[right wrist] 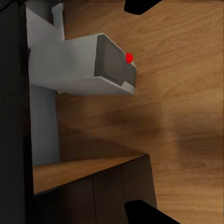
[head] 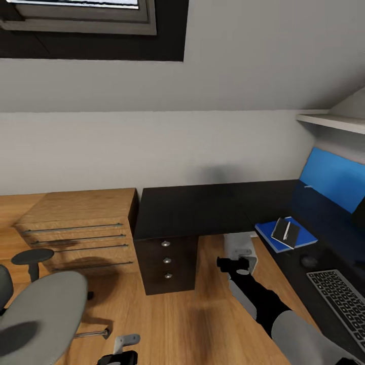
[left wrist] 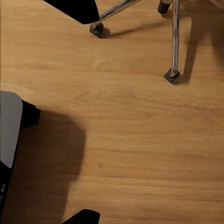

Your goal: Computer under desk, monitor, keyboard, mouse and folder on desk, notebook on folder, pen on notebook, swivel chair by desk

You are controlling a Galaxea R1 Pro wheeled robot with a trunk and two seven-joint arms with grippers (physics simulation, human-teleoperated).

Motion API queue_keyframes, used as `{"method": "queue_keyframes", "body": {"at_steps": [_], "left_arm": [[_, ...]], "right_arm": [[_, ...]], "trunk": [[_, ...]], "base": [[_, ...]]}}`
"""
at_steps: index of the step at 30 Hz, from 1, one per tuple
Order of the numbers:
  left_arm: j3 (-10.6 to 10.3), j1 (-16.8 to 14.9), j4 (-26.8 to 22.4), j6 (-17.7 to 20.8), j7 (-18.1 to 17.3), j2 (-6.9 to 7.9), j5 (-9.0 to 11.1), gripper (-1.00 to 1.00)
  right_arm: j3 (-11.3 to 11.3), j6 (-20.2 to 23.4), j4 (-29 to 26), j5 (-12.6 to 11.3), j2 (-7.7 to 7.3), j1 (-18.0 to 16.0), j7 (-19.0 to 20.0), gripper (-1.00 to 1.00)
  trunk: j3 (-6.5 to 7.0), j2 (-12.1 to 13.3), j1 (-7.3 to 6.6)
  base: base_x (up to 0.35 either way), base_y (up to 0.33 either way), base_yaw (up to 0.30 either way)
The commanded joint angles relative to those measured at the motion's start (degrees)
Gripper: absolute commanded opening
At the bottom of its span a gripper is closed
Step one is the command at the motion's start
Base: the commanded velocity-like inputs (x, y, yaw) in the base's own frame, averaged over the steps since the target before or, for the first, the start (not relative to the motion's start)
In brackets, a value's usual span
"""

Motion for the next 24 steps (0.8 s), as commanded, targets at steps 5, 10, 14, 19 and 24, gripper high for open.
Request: {"method": "queue_keyframes", "body": {"at_steps": [5,10,14,19,24], "left_arm": [[-0.57,-0.11,-0.26,-3.6,0.32,0.03,0.61,1.0],[-0.57,-0.11,-0.36,-3.92,0.42,-0.06,0.56,1.0],[-0.58,-0.11,-0.41,-3.94,0.64,-0.19,0.55,1.0],[-0.58,3.04,-0.63,-3.96,0.73,-0.03,0.61,1.0],[-0.56,9.91,-0.51,-5.02,0.45,0.07,0.61,1.0]], "right_arm": [[3.99,-24.6,31.15,3.15,4.86,0.0,2.05,1.0],[4.49,-33.9,39.43,3.74,6.23,3.84,4.4,1.0],[4.51,-35.69,40.64,3.84,6.24,9.31,4.9,1.0],[4.47,-38.07,41.0,3.67,6.16,14.79,4.99,1.0],[4.54,-45.04,41.15,3.65,5.65,17.9,4.95,1.0]], "trunk": [[0.81,1.94,-1.09],[1.71,3.94,-2.19],[2.43,5.55,-3.07],[3.46,7.55,-4.17],[4.74,9.56,-5.26]], "base": [[-0.004,0.0,0.0],[0.0,0.0,0.0],[0.0,0.0,0.0],[0.0,0.0,0.001],[0.0,0.0,0.064]]}}
